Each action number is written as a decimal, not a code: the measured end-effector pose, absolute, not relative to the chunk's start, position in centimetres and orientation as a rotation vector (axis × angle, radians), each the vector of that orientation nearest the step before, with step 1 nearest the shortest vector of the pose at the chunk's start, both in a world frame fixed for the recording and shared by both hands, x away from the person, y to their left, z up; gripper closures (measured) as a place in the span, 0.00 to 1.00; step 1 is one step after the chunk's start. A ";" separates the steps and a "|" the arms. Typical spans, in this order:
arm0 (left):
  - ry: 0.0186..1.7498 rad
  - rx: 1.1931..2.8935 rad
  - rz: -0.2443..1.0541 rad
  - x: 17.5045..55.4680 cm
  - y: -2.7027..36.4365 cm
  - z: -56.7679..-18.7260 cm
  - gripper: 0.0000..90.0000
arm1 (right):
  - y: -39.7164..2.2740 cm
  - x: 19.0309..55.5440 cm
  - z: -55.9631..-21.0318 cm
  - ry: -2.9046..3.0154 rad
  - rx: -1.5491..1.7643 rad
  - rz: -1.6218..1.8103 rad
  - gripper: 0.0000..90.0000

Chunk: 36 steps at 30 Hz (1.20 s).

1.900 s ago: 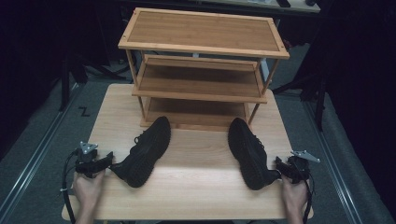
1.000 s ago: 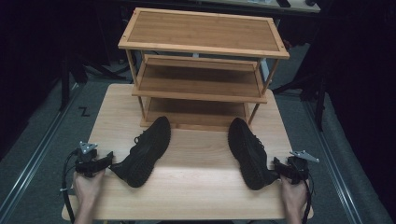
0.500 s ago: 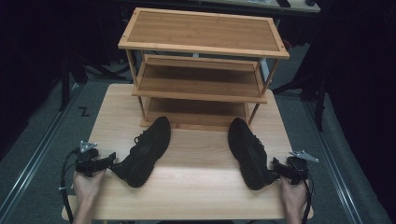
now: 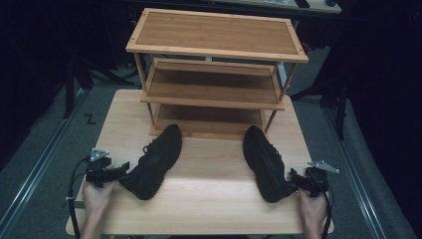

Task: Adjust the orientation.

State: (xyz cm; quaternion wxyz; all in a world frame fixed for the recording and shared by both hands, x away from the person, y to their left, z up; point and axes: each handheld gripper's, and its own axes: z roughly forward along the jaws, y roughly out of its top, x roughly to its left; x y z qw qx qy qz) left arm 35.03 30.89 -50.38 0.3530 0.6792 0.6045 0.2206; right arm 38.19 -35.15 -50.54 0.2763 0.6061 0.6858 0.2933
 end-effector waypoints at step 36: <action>1.393 1.869 0.440 35.3 27.2 -49.7 0.28 | -35.0 38.1 -50.5 1.851 1.621 0.789 0.39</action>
